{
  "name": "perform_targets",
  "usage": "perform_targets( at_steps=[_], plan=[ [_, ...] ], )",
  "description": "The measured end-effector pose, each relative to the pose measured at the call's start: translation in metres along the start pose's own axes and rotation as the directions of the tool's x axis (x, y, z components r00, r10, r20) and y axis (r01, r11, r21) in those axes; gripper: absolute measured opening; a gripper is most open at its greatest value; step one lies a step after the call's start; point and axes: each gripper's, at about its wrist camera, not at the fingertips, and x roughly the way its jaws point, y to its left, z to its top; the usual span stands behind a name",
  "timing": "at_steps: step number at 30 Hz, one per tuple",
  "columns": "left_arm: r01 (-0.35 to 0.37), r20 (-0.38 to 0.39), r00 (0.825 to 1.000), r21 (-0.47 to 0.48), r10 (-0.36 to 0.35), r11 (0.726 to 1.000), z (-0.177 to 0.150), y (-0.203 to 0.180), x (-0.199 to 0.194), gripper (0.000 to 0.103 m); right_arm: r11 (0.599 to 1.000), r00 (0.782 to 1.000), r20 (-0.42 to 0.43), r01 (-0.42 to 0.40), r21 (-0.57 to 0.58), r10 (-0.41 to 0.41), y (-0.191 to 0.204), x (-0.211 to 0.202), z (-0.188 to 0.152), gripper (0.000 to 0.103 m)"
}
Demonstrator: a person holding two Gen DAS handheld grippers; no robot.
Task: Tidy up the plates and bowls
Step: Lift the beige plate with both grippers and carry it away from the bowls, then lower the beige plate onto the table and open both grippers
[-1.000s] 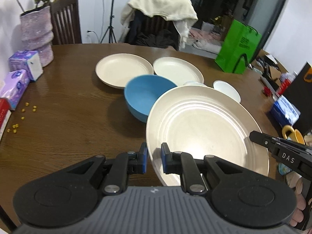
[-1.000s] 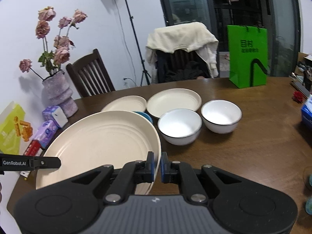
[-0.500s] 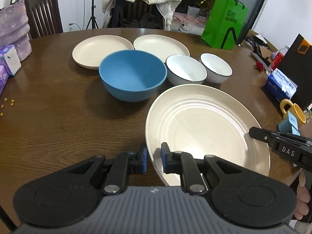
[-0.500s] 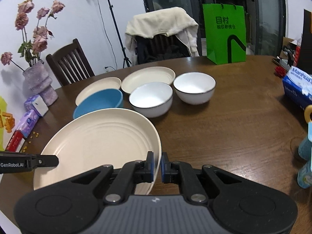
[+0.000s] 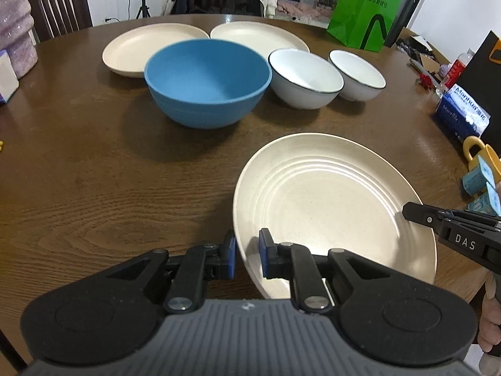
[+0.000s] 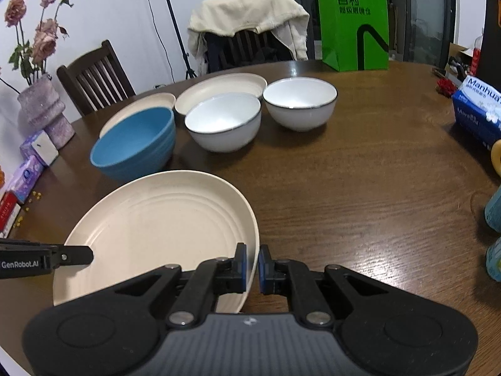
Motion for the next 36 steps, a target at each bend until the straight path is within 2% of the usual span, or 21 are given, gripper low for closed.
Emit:
perform_targets(
  at_steps=[14,36],
  plan=[
    [-0.002,-0.033,0.999,0.010,0.003,1.000,-0.007,-0.002,0.026,0.015,1.000,0.998,-0.048,0.027,-0.008,-0.027,-0.005,0.028,-0.011,0.008],
    [-0.032,-0.053,0.998,0.022,0.033,0.999,-0.008,-0.005,0.041,0.017,1.000,0.997,-0.072,0.026,0.003,-0.026,-0.009,0.042,-0.013,0.009]
  ],
)
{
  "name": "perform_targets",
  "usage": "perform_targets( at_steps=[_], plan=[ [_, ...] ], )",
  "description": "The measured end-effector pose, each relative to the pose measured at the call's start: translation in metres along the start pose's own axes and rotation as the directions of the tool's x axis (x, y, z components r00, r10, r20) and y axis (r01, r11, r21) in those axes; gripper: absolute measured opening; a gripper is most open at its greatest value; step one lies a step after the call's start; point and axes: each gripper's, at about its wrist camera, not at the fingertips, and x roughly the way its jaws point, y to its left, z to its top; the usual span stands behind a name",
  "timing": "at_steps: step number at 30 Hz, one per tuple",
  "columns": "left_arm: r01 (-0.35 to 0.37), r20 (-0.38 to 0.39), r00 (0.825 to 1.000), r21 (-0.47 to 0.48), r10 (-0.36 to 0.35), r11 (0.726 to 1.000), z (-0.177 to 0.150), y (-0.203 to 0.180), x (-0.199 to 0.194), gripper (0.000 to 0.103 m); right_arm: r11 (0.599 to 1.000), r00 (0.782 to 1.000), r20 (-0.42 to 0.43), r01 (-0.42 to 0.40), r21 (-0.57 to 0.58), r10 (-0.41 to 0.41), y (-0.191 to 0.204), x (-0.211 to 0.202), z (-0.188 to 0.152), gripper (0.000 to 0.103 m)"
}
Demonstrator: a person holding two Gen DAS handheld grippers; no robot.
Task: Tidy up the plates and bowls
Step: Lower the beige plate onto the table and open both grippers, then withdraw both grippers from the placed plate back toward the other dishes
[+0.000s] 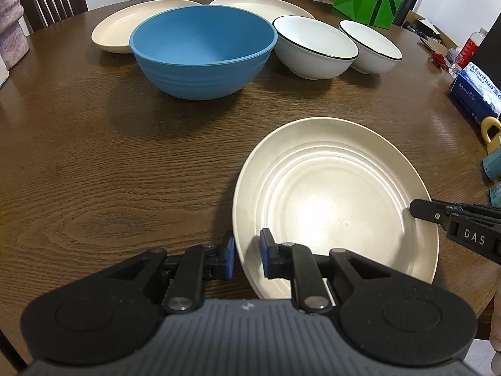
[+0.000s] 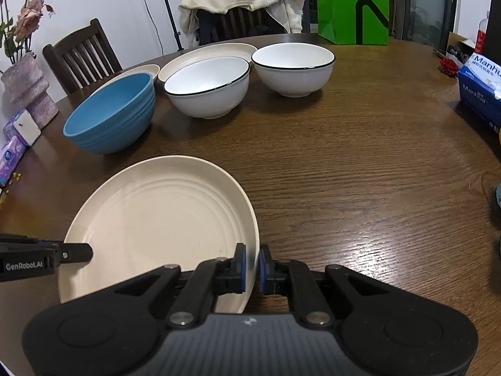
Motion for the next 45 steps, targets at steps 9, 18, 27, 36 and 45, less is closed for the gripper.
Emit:
perform_targets(
  at_steps=[9,18,27,36,45],
  plan=[
    [-0.025,0.041,0.999,0.005,0.024,1.000,0.001,0.001,-0.016,0.050,0.999,0.999,-0.025,-0.032,0.036,0.033,0.000,-0.007,0.003,0.031],
    [-0.015,0.111,0.994,-0.015,0.017,1.000,0.003,0.006,-0.048,0.102,0.998,0.999,-0.009,-0.035,0.047,0.036,0.005,-0.029,0.006,0.085],
    [-0.025,0.142,0.989,-0.031,0.029,0.999,0.004,0.011,-0.075,0.103,0.998,0.999,-0.020,-0.032,0.052,0.033,0.010,-0.048,0.007,0.103],
    [-0.033,0.184,0.982,-0.052,0.042,0.998,0.007,0.020,-0.103,0.103,0.999,0.999,-0.020,-0.025,0.049,0.026,0.021,-0.064,0.011,0.103],
    [-0.036,0.238,0.970,-0.056,0.048,0.998,0.019,0.033,-0.131,0.103,0.999,0.999,0.004,-0.040,0.032,0.040,0.038,-0.084,0.023,0.103]
  ],
)
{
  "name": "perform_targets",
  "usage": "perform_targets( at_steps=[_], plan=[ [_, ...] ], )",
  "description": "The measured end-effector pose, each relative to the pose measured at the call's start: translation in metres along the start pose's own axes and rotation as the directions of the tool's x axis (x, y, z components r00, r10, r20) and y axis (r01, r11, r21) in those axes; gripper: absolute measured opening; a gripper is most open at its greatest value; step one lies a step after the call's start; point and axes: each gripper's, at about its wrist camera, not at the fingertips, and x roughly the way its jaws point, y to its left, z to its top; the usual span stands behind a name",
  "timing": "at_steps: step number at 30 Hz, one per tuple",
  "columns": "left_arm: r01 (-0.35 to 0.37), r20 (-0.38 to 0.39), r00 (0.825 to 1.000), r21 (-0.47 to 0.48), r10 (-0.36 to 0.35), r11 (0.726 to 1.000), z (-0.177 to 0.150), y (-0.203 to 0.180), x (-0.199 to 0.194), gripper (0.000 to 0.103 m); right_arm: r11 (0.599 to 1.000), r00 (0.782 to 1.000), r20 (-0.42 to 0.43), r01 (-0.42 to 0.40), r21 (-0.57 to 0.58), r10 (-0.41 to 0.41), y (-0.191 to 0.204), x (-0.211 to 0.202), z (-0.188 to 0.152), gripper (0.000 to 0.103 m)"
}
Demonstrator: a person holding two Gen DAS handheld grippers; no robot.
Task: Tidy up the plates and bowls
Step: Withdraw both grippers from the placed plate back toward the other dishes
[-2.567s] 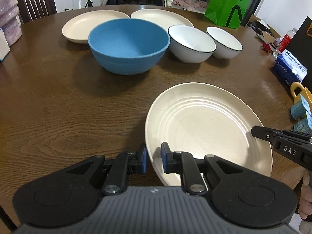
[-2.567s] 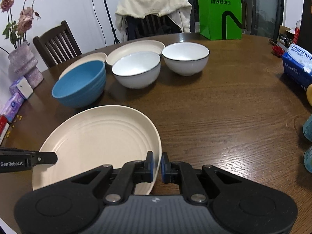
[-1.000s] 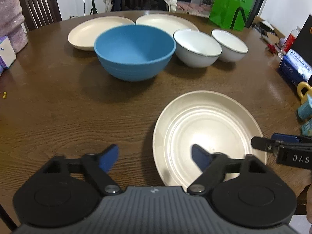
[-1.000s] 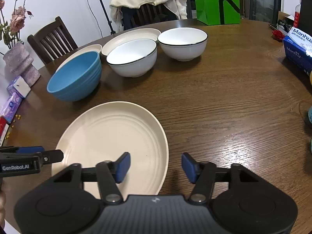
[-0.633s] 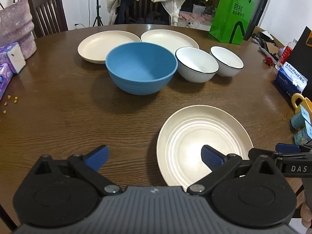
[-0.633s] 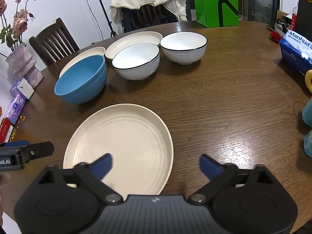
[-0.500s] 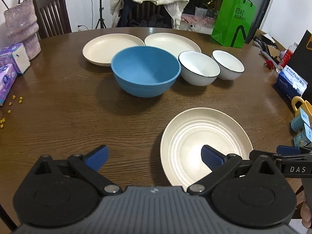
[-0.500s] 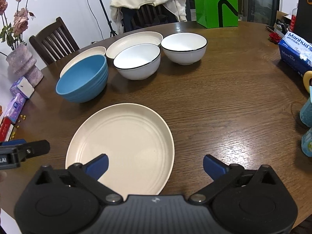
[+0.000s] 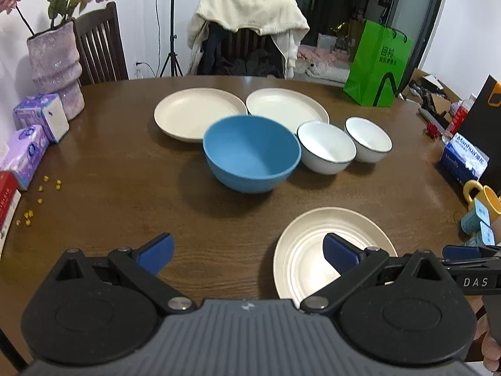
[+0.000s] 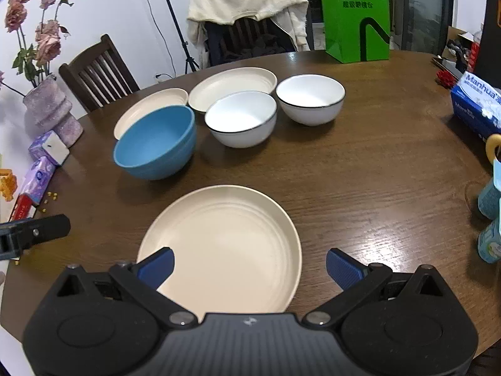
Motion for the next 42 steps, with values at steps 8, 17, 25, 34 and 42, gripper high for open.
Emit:
perform_targets(
  at_steps=[8,17,25,34,42],
  plan=[
    [-0.004,0.029,1.000,0.012,0.003,1.000,0.017,0.017,-0.016,0.103,1.000,1.000,0.008,-0.015,-0.007,0.015,0.020,-0.007,0.015,0.103],
    [0.017,0.039,0.999,-0.016,-0.017,1.000,0.039,0.044,-0.022,0.103,1.000,1.000,0.002,-0.018,-0.005,0.018,0.043,-0.002,0.030,0.103],
    [0.021,0.030,0.999,-0.019,-0.020,1.000,0.063,0.069,-0.020,0.103,1.000,1.000,0.002,-0.016,0.001,0.016,0.066,0.005,0.045,0.103],
    [0.009,0.032,0.999,-0.004,-0.009,1.000,0.093,0.092,-0.013,0.103,1.000,1.000,0.002,-0.011,0.021,0.011,0.084,0.018,0.067,0.103],
    [0.004,0.033,0.999,0.014,-0.004,1.000,0.119,0.108,0.000,0.103,0.999,1.000,0.016,-0.007,0.034,0.006,0.100,0.029,0.092,0.103]
  ],
)
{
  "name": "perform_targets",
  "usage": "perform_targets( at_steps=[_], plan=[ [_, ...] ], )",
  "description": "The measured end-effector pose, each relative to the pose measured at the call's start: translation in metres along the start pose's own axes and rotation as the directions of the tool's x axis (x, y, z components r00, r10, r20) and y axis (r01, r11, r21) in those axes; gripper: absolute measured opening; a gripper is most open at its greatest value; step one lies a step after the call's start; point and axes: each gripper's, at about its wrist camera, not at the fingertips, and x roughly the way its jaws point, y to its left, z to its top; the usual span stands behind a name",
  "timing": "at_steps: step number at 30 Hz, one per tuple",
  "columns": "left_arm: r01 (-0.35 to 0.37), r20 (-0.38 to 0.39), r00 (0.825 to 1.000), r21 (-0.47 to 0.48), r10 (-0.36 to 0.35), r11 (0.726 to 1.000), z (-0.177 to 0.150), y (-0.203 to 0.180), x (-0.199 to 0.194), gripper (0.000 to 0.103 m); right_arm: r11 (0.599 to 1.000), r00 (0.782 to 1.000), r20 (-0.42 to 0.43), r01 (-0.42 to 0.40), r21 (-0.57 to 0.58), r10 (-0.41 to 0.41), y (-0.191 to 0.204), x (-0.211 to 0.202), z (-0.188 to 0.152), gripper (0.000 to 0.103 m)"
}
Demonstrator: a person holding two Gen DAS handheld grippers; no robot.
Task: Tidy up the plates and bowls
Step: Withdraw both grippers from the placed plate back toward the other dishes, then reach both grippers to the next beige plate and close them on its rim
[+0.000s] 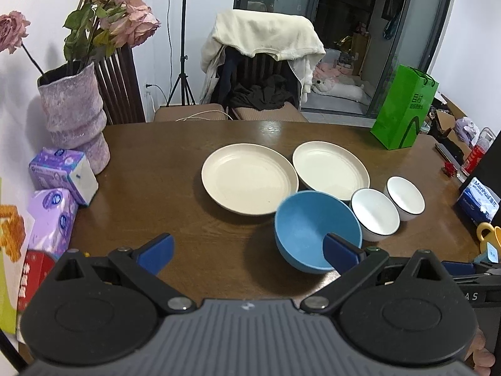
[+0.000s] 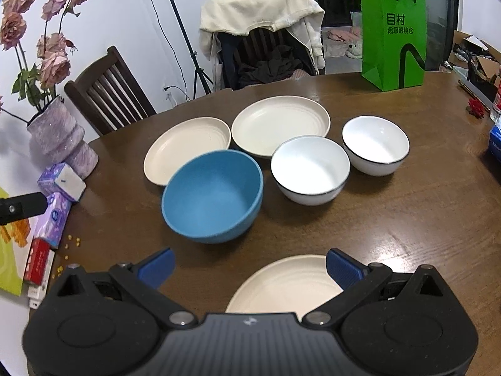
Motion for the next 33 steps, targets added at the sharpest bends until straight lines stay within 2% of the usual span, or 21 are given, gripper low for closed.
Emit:
perform_targets(
  at_steps=[14,33],
  plan=[
    [-0.003,-0.012,1.000,0.029,0.003,1.000,0.032,0.024,0.033,0.103,1.000,1.000,0.011,0.013,0.012,-0.013,0.026,0.028,0.037,0.103],
    [-0.015,-0.031,0.999,0.036,0.016,0.999,0.074,0.060,0.086,0.103,0.999,0.999,0.018,0.029,-0.030,-0.028,0.073,0.073,0.077,0.103]
  ],
)
